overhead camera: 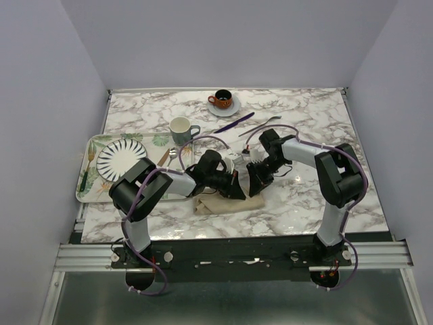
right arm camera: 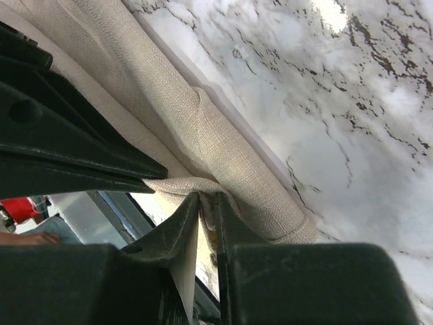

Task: Fold the napkin into a case and place the utensils inside
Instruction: Pick up the top corner of the smaller rectangle folded napkin from the center of the board.

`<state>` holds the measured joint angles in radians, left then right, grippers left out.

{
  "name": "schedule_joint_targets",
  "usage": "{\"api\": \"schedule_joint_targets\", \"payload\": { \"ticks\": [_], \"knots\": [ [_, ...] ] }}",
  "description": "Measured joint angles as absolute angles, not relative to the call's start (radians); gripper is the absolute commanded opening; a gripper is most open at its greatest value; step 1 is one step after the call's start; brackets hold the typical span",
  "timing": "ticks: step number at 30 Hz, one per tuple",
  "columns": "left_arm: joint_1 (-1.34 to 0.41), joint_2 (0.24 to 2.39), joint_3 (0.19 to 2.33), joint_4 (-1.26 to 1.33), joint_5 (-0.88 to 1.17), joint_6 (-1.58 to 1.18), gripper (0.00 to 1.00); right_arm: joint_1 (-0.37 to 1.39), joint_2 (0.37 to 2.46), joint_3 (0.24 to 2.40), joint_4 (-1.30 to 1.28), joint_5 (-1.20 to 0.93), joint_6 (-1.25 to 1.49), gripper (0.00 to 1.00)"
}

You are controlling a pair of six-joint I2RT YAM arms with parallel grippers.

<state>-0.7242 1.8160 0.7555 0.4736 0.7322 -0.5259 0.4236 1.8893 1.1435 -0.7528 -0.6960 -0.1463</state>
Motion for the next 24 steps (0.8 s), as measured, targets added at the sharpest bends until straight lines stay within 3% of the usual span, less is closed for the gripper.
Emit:
{"api": "schedule_joint_targets", "payload": {
  "ticks": [2,5,15,19,21,23,24],
  "knots": [
    [-0.724,1.816,0.756,0.473,0.732,-0.531,0.34,0.424,1.889,1.144,-0.752,-0.695,-0.146,0.18],
    [-0.724,1.816,0.757,0.472,0.733,-0.535,0.41,0.424,1.889,1.144,-0.752,-0.69,-0.147,0.16],
    [-0.739,1.839,0.827,0.435,0.731,-0.534,0.43,0.424,1.885,1.143,-0.753,-0.69,-0.146,0.15],
    [-0.756,1.864,0.857,0.4,0.723,-0.524,0.41,0.423,1.879,1.143,-0.753,-0.691,-0.144,0.14],
    [-0.763,1.87,0.868,0.371,0.714,-0.514,0.35,0.42,1.879,1.143,-0.753,-0.697,-0.139,0.13],
    [-0.767,1.871,0.875,0.351,0.706,-0.505,0.22,0.414,1.879,1.144,-0.753,-0.702,-0.134,0.13],
    [-0.767,1.871,0.876,0.345,0.702,-0.498,0.1,0.412,1.879,1.144,-0.754,-0.705,-0.132,0.14]
  ]
}}
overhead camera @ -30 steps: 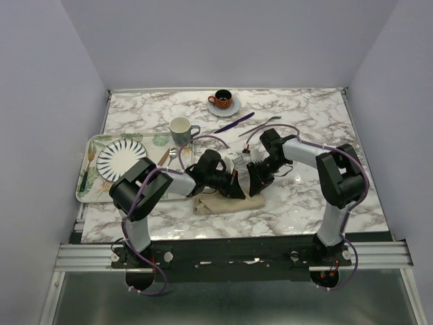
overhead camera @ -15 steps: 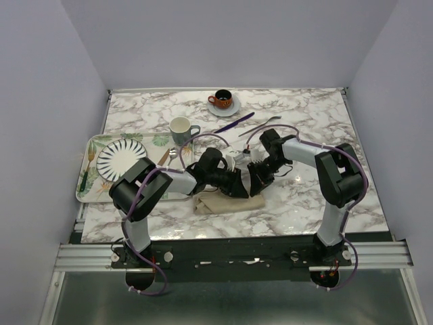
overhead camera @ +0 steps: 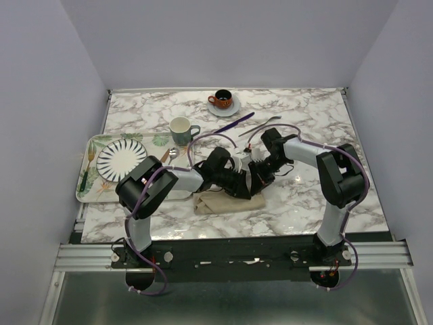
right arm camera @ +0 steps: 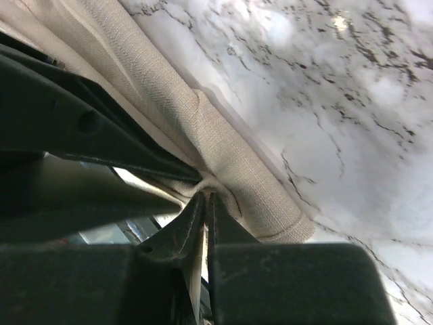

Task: Fold the napkin into a case and place the utensils inside
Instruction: Pick up the top corner of the smaller rectangle folded napkin from the center of the board.

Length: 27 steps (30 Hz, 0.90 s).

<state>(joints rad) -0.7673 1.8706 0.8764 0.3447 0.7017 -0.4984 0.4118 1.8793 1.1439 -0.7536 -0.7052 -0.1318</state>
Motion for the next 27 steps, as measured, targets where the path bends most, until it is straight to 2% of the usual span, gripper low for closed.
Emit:
{"api": "schedule_joint_targets", "payload": {
  "ticks": [2,3,27],
  "knots": [
    [-0.768,1.871,0.877,0.324,0.688,-0.487,0.01,0.405,1.879,1.144,-0.755,-0.707,-0.131,0.15],
    [-0.768,1.871,0.877,0.314,0.682,-0.482,0.0,0.403,1.879,1.144,-0.754,-0.707,-0.131,0.16],
    [-0.733,1.77,0.867,0.113,0.585,-0.579,0.0,0.399,1.887,1.144,-0.742,-0.634,-0.154,0.19]
  ]
}}
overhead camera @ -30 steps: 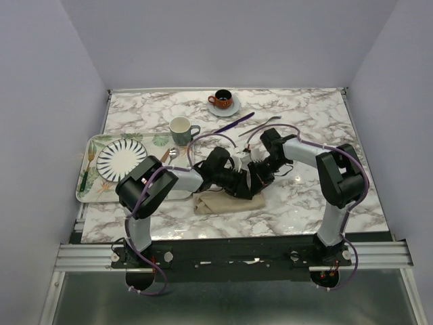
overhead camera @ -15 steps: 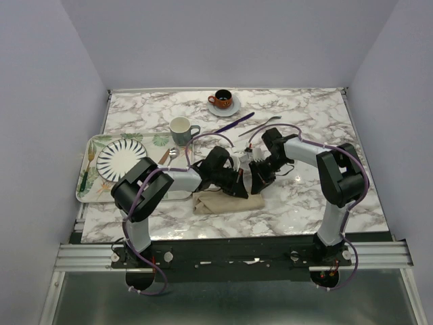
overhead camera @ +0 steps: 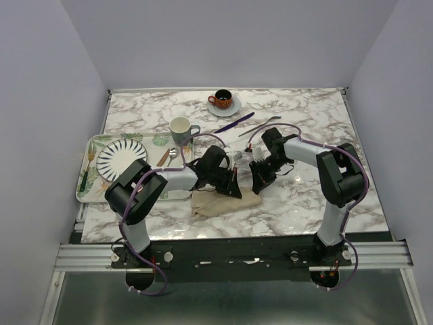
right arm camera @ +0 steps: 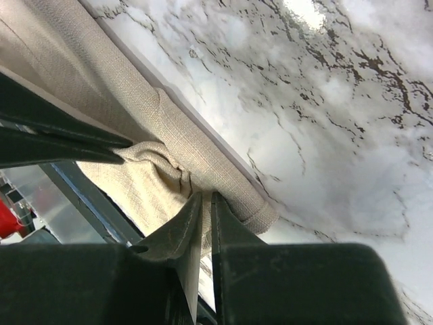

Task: Fold the napkin into a case and place the utensils inside
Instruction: Pick up the top corner of the smaller rectangle folded napkin from the center of the board, then stuff the smaller-rectangle-folded napkin into the folded napkin.

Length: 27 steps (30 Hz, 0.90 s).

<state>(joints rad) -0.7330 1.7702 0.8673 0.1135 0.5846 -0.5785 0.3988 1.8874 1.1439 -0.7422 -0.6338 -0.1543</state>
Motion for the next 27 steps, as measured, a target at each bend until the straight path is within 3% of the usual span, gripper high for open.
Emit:
{"api": "schedule_joint_targets", "payload": {
  "ticks": [14,27],
  "knots": [
    [-0.728,1.824,0.89,0.094,0.608,-0.596,0.0,0.455,1.802,1.141,-0.694,-0.593,-0.161,0.2],
    [-0.727,1.829,0.892,0.095,0.618,-0.596,0.0,0.505,1.769,1.113,-0.644,-0.485,-0.149,0.12]
  ]
}}
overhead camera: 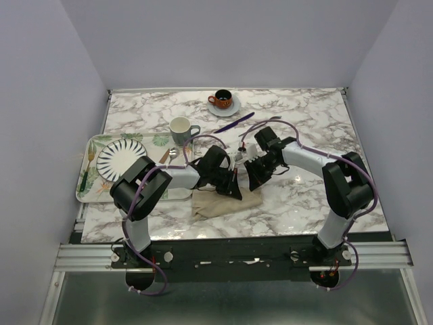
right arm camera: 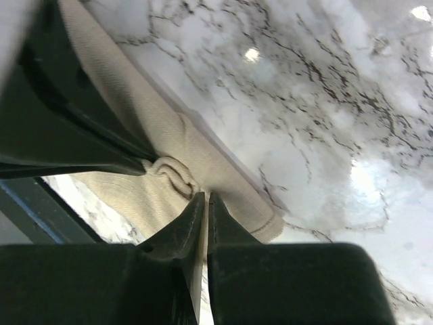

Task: Fold the napkin into a case and place the utensils inside
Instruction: Stuff the smaller-rectangle-folded napkin into the folded napkin.

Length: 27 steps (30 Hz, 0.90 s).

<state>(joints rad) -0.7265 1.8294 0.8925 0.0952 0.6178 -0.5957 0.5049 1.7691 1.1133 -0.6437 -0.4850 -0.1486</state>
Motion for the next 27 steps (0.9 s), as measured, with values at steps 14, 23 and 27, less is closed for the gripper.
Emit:
{"api": "schedule_joint_targets", "payload": {
  "ticks": [14,23,27],
  "knots": [
    [-0.727,1.83,0.89,0.096,0.622,-0.602,0.0,0.522,1.765,1.068,-0.588,-0.43,-0.126,0.08],
    [-0.727,1.83,0.881,0.11,0.628,-0.612,0.0,0.538,1.723,1.024,-0.546,-0.431,-0.119,0.23],
    [-0.719,1.83,0.871,0.13,0.633,-0.619,0.0,0.542,1.687,0.989,-0.528,-0.428,-0.11,0.24]
  ]
}}
